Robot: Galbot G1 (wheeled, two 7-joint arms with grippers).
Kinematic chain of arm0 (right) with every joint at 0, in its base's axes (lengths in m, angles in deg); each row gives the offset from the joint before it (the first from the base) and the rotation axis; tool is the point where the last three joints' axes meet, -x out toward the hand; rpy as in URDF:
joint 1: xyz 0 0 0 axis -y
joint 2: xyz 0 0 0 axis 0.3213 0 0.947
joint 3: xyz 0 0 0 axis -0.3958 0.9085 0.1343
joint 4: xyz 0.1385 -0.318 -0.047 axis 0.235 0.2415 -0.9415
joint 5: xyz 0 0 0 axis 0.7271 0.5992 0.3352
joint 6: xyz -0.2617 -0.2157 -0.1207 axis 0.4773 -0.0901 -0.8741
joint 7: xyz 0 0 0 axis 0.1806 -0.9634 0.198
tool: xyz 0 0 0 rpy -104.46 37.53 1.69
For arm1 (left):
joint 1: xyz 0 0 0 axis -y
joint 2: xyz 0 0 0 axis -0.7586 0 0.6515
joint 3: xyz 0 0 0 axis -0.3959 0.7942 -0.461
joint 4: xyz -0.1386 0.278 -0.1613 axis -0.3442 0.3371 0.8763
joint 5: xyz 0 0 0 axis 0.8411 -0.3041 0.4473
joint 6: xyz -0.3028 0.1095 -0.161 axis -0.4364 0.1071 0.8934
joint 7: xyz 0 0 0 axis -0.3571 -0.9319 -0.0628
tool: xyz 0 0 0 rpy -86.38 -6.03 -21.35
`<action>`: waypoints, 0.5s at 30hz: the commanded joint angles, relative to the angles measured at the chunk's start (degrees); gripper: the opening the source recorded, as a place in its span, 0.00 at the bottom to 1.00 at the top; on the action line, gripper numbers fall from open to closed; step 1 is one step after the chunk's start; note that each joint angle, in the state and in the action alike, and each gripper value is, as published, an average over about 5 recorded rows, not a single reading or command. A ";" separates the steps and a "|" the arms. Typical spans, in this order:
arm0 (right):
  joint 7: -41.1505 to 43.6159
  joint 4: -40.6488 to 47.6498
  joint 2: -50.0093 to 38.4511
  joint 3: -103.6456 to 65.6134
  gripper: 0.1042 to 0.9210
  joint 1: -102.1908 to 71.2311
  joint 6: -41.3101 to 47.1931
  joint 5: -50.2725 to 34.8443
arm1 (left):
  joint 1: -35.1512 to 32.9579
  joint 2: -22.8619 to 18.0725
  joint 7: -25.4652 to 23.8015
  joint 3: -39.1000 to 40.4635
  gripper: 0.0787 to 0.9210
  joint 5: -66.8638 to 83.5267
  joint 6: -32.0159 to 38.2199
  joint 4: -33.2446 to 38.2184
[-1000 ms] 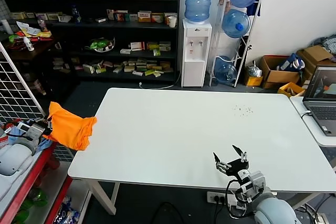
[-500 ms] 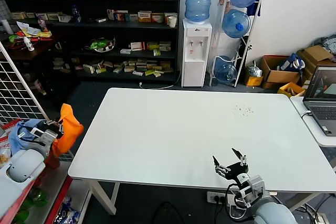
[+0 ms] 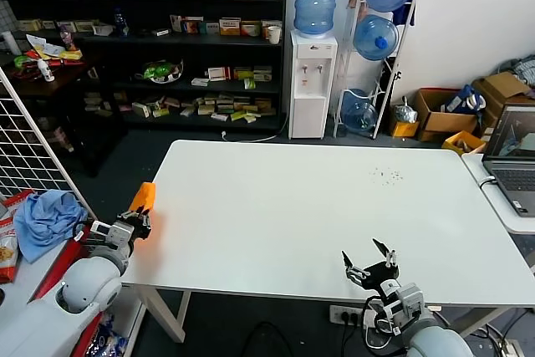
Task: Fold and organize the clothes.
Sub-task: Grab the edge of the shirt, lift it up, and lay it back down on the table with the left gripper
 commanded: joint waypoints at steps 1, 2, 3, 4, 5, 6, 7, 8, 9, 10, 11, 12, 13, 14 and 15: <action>-0.02 0.43 -0.08 -0.39 0.88 -0.31 -0.14 0.38 | -1.56 -10.76 6.87 2.29 0.06 10.81 -2.71 8.17; -0.04 0.51 -0.14 -0.50 0.88 -0.36 -0.18 0.40 | -1.27 -12.42 7.06 2.75 0.06 10.27 -2.33 7.54; -0.08 0.57 -0.19 -0.59 0.88 -0.41 -0.23 0.43 | -0.86 -14.26 7.17 3.23 0.06 9.58 -1.90 6.71; -0.12 0.64 -0.23 -0.68 0.88 -0.44 -0.26 0.45 | -0.34 -16.22 7.26 3.74 0.06 8.78 -1.44 5.70; -0.16 0.68 -0.26 -0.78 0.88 -0.47 -0.30 0.47 | 0.24 -18.13 7.31 4.26 0.06 7.85 -0.97 4.53; -0.22 0.72 -0.27 -0.86 0.88 -0.50 -0.36 0.50 | 0.87 -20.28 7.32 4.82 0.06 6.81 -0.50 3.15; -0.27 0.78 -0.27 -0.93 0.88 -0.50 -0.41 0.53 | 1.42 -22.17 7.31 5.38 0.06 5.81 -0.09 1.81; -0.33 0.84 -0.26 -1.00 0.88 -0.49 -0.46 0.57 | 1.96 -24.20 7.28 5.98 0.06 4.68 0.35 0.41; -0.37 0.94 -0.23 -1.06 0.88 -0.48 -0.53 0.61 | 2.48 -26.38 7.21 6.62 0.06 3.45 0.81 -1.01; -0.42 1.05 -0.19 -1.14 0.88 -0.45 -0.60 0.64 | 2.94 -28.69 7.15 7.25 0.06 2.26 1.28 -2.28; -0.45 1.17 -0.16 -1.22 0.88 -0.43 -0.66 0.66 | 3.30 -30.73 7.11 7.83 0.06 1.31 1.69 -3.34; -0.47 1.28 -0.14 -1.33 0.88 -0.42 -0.73 0.67 | 3.68 -33.00 7.10 8.48 0.06 0.29 2.18 -4.53; -0.48 1.42 -0.14 -1.49 0.88 -0.43 -0.83 0.66 | 4.02 -35.13 7.16 9.10 0.06 -0.54 2.70 -5.65; -0.48 1.54 -0.16 -1.65 0.88 -0.45 -0.94 0.65 | 4.32 -37.10 7.22 9.61 0.06 -1.24 3.22 -6.58; -0.47 1.69 -0.20 -1.84 0.88 -0.50 -1.06 0.64 | 4.62 -38.81 7.31 10.09 0.06 -1.90 3.75 -7.54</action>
